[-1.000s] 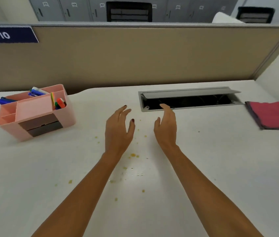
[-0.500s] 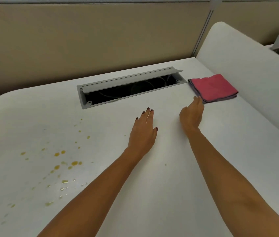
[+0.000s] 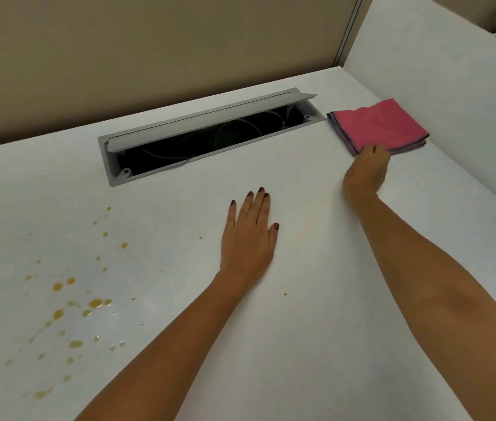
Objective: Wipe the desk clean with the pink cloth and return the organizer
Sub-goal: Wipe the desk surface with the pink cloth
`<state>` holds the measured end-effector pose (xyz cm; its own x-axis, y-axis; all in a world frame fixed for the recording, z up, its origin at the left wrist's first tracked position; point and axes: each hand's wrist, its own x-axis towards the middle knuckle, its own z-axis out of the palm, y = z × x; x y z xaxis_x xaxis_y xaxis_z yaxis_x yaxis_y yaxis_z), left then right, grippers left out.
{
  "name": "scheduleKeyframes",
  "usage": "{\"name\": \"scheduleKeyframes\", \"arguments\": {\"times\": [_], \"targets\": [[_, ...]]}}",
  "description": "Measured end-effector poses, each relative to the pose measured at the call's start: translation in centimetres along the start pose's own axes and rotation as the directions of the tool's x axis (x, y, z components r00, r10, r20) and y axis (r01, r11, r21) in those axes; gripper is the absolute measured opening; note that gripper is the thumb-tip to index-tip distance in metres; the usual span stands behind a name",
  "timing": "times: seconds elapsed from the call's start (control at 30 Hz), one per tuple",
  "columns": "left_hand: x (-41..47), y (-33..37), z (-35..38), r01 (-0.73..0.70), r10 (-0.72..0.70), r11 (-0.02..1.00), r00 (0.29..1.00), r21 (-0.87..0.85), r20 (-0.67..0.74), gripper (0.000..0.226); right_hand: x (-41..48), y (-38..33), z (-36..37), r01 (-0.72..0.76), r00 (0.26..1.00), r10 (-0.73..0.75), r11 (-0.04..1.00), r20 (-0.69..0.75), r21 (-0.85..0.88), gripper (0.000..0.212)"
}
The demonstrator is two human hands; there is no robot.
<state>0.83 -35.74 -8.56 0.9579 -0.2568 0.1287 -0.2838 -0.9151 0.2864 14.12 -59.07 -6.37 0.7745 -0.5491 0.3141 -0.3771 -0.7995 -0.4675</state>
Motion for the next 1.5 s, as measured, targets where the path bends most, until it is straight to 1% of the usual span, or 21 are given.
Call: {"name": "scheduleKeyframes", "arguments": {"times": [0.03, 0.1, 0.17, 0.27, 0.33, 0.37, 0.43, 0.5, 0.6, 0.67, 0.73, 0.87, 0.97, 1.07, 1.17, 1.23, 1.3, 1.33, 1.37, 1.43, 1.5], "targets": [[0.0, 0.0, 0.0, 0.002, -0.002, 1.000, 1.000, 0.001, -0.001, 0.057, 0.2, -0.1, -0.1, 0.016, 1.000, -0.016, 1.000, 0.000, 0.002, 0.028], [0.0, 0.0, 0.0, 0.003, -0.003, 1.000, 1.000, -0.005, -0.001, 0.057, 0.4, -0.3, -0.1, -0.032, 0.999, 0.035, 0.994, -0.034, 0.103, 0.032], [0.0, 0.0, 0.1, 0.002, -0.002, 1.000, 1.000, -0.001, 0.000, 0.057, 0.6, -0.4, -0.2, -0.035, 0.998, 0.039, 0.994, -0.039, 0.101, 0.022], [-0.1, 0.0, 0.1, 0.002, -0.002, 1.000, 1.000, -0.004, 0.002, 0.057, -0.3, -0.4, -0.5, -0.066, 0.996, 0.074, 0.983, -0.040, 0.172, 0.029], [-0.1, 0.0, 0.1, 0.003, -0.003, 1.000, 1.000, -0.012, 0.002, 0.057, -1.2, -0.7, -0.6, -0.023, 0.997, 0.030, 0.996, -0.072, 0.086, 0.029], [-0.1, 0.0, 0.1, 0.003, -0.003, 1.000, 1.000, -0.015, 0.001, 0.057, -1.8, -1.0, -0.7, -0.017, 0.998, 0.020, 0.998, -0.057, 0.064, 0.028], [-0.1, 0.1, 0.0, 0.002, -0.002, 1.000, 1.000, -0.018, 0.002, 0.057, -3.6, -1.4, -0.8, 0.026, 1.000, -0.025, 0.998, -0.006, 0.050, 0.024], [0.0, 0.1, -0.1, 0.003, -0.003, 1.000, 1.000, -0.022, 0.008, 0.057, -6.0, -2.0, -1.4, 0.058, 0.998, -0.056, 0.993, -0.018, 0.104, 0.018], [-0.2, 0.0, -0.4, -0.027, 0.028, 0.999, 0.999, -0.030, 0.040, 0.058, -9.7, -2.8, -2.7, 0.126, 0.991, -0.125, 0.992, -0.047, 0.022, 0.015], [-0.7, -0.2, -0.7, -0.062, 0.065, 0.997, 0.996, -0.051, 0.057, 0.060, -12.2, -3.3, -3.8, 0.175, 0.984, -0.174, 0.985, -0.045, 0.006, 0.011], [-1.6, -0.1, -1.1, -0.069, 0.075, 0.990, 0.996, -0.121, 0.045, 0.061, -14.9, -3.5, -5.2, 0.199, 0.980, -0.198, 0.980, -0.029, 0.006, 0.009], [-4.3, 0.4, -2.0, -0.019, -0.002, 0.913, 0.999, -0.407, -0.051, 0.063, -20.4, -3.5, -7.5, 0.234, 0.969, -0.233, 0.972, 0.081, 0.005, 0.009], [-6.9, 0.2, -2.5, 0.006, -0.067, 0.877, 0.992, -0.480, -0.109, 0.062, -23.9, -3.3, -9.3, 0.323, 0.939, -0.316, 0.946, 0.134, -0.033, 0.010], [-9.9, -0.3, -3.1, 0.039, -0.109, 0.894, 0.985, -0.447, -0.133, 0.056, -26.5, -3.3, -11.2, 0.388, 0.911, -0.384, 0.922, 0.148, -0.002, 0.020], [-13.2, -0.7, -3.9, 0.080, -0.140, 0.920, 0.981, -0.385, -0.131, 0.056, -28.2, -3.6, -12.2, 0.442, 0.882, -0.451, 0.893, 0.140, 0.087, 0.029], [-15.5, -0.6, -4.3, 0.102, -0.145, 0.947, 0.982, -0.306, -0.123, 0.059, -27.9, -3.3, -12.3, 0.465, 0.860, -0.489, 0.868, 0.143, 0.172, 0.028], [-17.7, -0.4, -4.5, 0.106, -0.128, 0.972, 0.987, -0.209, -0.097, 0.062, -26.5, -2.6, -12.0, 0.484, 0.836, -0.518, 0.852, 0.180, 0.200, 0.020], [-18.7, -0.2, -4.4, 0.093, -0.106, 0.984, 0.991, -0.154, -0.078, 0.062, -25.5, -2.1, -11.7, 0.501, 0.816, -0.526, 0.850, 0.239, 0.163, 0.024], [-19.7, 0.0, -4.3, 0.077, -0.084, 0.992, 0.995, -0.102, -0.057, 0.061, -24.7, -1.6, -11.4, 0.526, 0.784, -0.530, 0.844, 0.323, 0.106, 0.033], [-21.5, 0.3, -4.4, 0.071, -0.073, 0.996, 0.997, -0.049, -0.030, 0.058, -23.8, -0.6, -11.0, 0.564, 0.736, -0.509, 0.826, 0.446, 0.011, 0.049], [-22.4, 0.4, -4.3, 0.106, -0.107, 0.994, 0.994, -0.031, -0.026, 0.057, -24.1, -0.1, -10.5, 0.580, 0.735, -0.512, 0.815, 0.445, -0.020, 0.054]]}}
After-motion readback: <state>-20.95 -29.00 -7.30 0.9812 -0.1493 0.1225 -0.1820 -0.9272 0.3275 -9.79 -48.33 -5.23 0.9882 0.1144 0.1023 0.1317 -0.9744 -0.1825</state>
